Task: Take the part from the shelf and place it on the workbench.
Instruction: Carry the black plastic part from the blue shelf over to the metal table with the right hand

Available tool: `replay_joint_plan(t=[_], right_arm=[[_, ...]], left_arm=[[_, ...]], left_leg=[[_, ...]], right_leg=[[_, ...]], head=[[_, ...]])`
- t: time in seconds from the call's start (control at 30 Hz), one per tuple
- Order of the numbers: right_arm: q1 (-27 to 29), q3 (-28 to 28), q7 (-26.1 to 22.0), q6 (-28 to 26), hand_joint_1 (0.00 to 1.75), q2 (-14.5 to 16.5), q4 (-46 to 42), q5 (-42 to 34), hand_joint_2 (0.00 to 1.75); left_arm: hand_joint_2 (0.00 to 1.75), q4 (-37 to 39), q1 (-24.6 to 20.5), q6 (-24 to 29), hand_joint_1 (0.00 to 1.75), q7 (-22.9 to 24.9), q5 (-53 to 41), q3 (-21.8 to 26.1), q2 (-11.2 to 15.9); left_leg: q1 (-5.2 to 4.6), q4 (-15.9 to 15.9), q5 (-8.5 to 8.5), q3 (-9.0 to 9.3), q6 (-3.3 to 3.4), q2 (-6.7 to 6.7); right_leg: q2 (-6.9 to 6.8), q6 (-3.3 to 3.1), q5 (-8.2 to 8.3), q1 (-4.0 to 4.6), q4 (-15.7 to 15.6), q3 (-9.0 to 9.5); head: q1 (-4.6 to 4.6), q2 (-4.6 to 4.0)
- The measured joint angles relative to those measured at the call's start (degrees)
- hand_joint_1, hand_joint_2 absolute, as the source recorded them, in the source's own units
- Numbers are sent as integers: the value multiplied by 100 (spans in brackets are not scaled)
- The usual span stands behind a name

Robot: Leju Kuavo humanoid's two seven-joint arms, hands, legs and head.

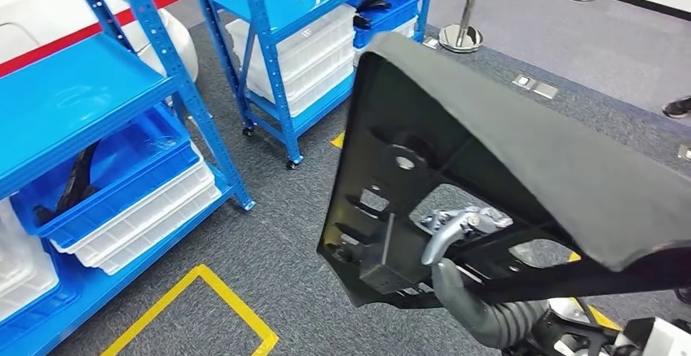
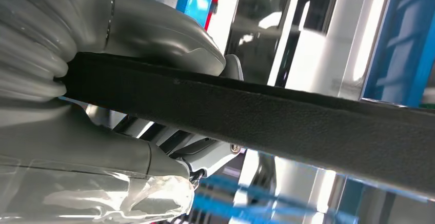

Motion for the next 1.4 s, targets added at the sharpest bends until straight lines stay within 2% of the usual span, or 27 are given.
replay_joint_plan(t=[0.07,0.1,0.13,0.17,0.2,0.27,0.33,0.4,0.47,0.53,0.6,0.63,0.67,0.7,0.77,0.83,0.9,0.93,1.0,1.07,1.13,1.17,1.2,1.27,1.3,1.37,1.4], right_arm=[[274,-180,-31,-2,175,-34,-53,10,175],[389,-260,-40,-2,175,-48,-72,14,175],[488,-330,-48,-2,175,-62,-90,17,175],[569,-393,-53,-2,175,-75,-110,27,175],[635,-448,-57,-2,175,-86,-135,45,175],[738,-546,-61,-1,175,-103,-193,101,175],[820,-633,-58,1,175,-119,-240,143,175],[887,-703,-51,1,175,-142,-279,167,175],[930,-764,-36,1,175,-165,-316,182,175],[944,-818,-8,2,175,-180,-341,193,175],[957,-850,28,2,175,-191,-350,214,175],[968,-859,47,1,175,-193,-354,226,175],[982,-872,61,1,175,-195,-360,240,175],[993,-889,72,1,175,-197,-371,258,175],[1004,-931,89,1,175,-202,-402,300,175],[1021,-965,120,-1,175,-210,-431,347,175],[1040,-990,157,-4,175,-221,-453,379,175],[1048,-1003,168,-11,175,-229,-463,382,175],[1061,-1034,182,-30,175,-245,-478,370,175],[1080,-1075,183,-46,175,-254,-484,349,175],[1114,-1100,179,-57,175,-256,-484,325,175],[1129,-1108,178,-61,175,-256,-484,315,175],[1138,-1117,177,-63,175,-256,-484,306,175],[1148,-1141,166,-68,175,-257,-484,296,175],[1157,-1152,157,-70,175,-258,-484,288,175],[1192,-1174,134,-74,175,-259,-483,263,175],[1213,-1190,119,-74,175,-263,-485,252,175]], left_arm=[[175,0,6,31,0,-29,40,46,0],[175,0,10,39,0,-34,52,62,0],[175,0,12,43,0,-37,58,74,0],[175,0,12,44,0,-38,61,83,-1],[175,0,11,44,0,-39,61,90,-1],[175,0,12,45,0,-39,62,97,0],[175,0,12,45,0,-40,63,100,-1],[175,0,12,44,0,-39,63,102,-6],[175,0,18,42,0,-38,62,102,-15],[175,0,34,40,0,-38,64,102,-24],[175,0,48,41,0,-38,70,102,-27],[175,0,51,41,0,-36,73,102,-30],[175,0,54,42,0,-33,75,102,-33],[175,0,56,41,0,-29,76,102,-37],[175,2,60,41,0,-20,76,102,-35],[175,5,67,29,0,-10,77,102,-25],[175,7,70,8,0,4,76,102,-19],[175,7,68,1,0,14,75,102,-17],[175,7,51,4,0,32,75,102,-16],[175,7,36,19,0,43,76,102,-18],[175,7,32,29,0,53,78,102,-20],[175,7,29,32,0,55,78,102,-21],[175,7,25,33,0,59,79,102,-21],[175,7,16,34,0,71,79,102,-22],[175,7,11,36,0,78,79,102,-22],[175,7,5,39,0,83,81,102,-22],[175,7,4,40,0,84,83,102,-25]], left_leg=[[3,808,-386,-357,-15,-154],[2,1092,-471,-480,-15,-174],[2,1167,-444,-509,-6,-186],[1,1007,-315,-425,12,-203],[-2,646,-118,-245,41,-253],[-8,-182,218,150,121,-516],[-28,-563,320,320,156,-671],[-46,-606,341,333,173,-561],[-35,-652,382,351,235,-427],[-25,-675,402,357,282,-280],[-28,-672,401,346,293,-120],[-26,-670,398,343,288,-41],[-19,-666,391,346,276,36],[-10,-658,378,355,255,108],[-16,-605,318,365,170,231],[-43,-556,267,370,86,330],[-34,-557,258,382,30,416],[-16,-527,221,375,3,364],[22,-172,-31,224,-35,106],[23,621,-428,-141,-35,-132],[5,1194,-584,-425,-4,-183],[-8,1168,-499,-424,28,-194],[-27,909,-323,-310,72,-225],[-72,79,74,64,188,-469],[-91,-242,195,203,227,-593],[-125,-494,250,295,268,-697],[-131,-525,276,304,273,-628]], right_leg=[[117,-30,15,5,1,-22],[193,-37,21,8,2,-29],[275,-41,27,10,2,-32],[361,-41,33,10,3,-30],[447,-35,39,10,3,-24],[604,-8,55,11,7,-28],[749,45,80,1,13,-68],[840,110,107,-24,20,-109],[586,156,-7,-25,202,-202],[231,195,-378,-22,840,-489],[143,245,-703,-50,1589,-823],[133,270,-724,-68,1738,-878],[114,295,-633,-89,1635,-806],[63,322,-471,-111,1320,-620],[-184,359,-189,-134,523,-169],[-304,286,-117,-121,168,2],[-179,160,-108,-92,163,-37],[-119,120,-96,-83,160,-54],[-12,50,-64,-82,152,-81],[100,3,-40,-66,153,-112],[252,-25,-24,-34,154,-134],[336,-33,-16,-20,154,-136],[420,-37,-10,-11,154,-134],[576,-27,8,-4,156,-131],[648,-8,22,-10,156,-140],[774,54,57,-37,144,-174],[839,97,82,-46,120,-192]], head=[[-1,0],[0,0],[0,0],[0,0],[0,0],[2,0],[3,0],[2,0],[12,0],[28,0],[34,0],[33,0],[33,0],[33,0],[33,0],[26,0],[20,0],[19,0],[19,0],[18,0],[18,0],[18,0],[19,0],[19,0],[20,0],[20,0],[19,0]])
